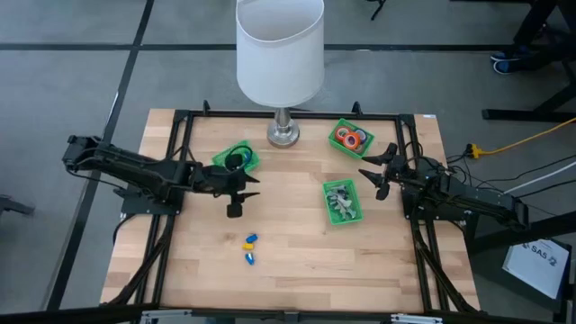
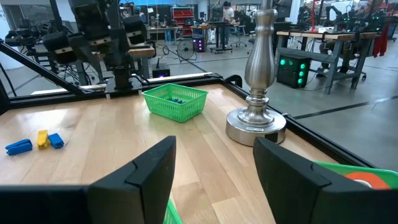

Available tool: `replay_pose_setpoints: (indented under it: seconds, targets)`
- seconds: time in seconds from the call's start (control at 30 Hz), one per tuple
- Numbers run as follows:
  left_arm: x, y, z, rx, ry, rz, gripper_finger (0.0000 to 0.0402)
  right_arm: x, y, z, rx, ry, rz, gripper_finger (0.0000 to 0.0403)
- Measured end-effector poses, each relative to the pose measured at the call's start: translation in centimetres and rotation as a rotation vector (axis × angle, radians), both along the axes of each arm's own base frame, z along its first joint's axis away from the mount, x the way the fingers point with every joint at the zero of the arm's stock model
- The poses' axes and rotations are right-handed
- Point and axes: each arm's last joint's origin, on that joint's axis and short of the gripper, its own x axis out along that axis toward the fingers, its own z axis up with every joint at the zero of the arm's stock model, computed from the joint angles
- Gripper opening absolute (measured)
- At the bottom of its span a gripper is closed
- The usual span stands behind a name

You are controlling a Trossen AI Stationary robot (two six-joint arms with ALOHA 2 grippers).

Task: Pick and place Stapler, Stapler remover, tape
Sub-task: Put the blue stapler into the left green bin

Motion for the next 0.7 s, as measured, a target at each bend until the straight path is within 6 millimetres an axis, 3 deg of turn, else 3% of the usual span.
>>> replay_pose_setpoints:
  seconds: [0.23, 0.43, 0.7]
  targets:
    - [2.0, -1.0, -1.3, -0.004, -0.023, -0.033, 0.0166, 0.0, 0.0, 0.0, 0.000, 0.000, 0.000, 0.0220]
    - [3.7, -2.4, -3.8, -0.005, 0.022, -0.070, 0.0164, 0.0, 0.0, 0.0, 0.000, 0.000, 0.000, 0.0220]
    - [3.8, -4.5, -4.8, -0.036, 0.041, -0.125, 0.0163, 0.0, 0.0, 0.0, 0.000, -0.001, 0.000, 0.0220]
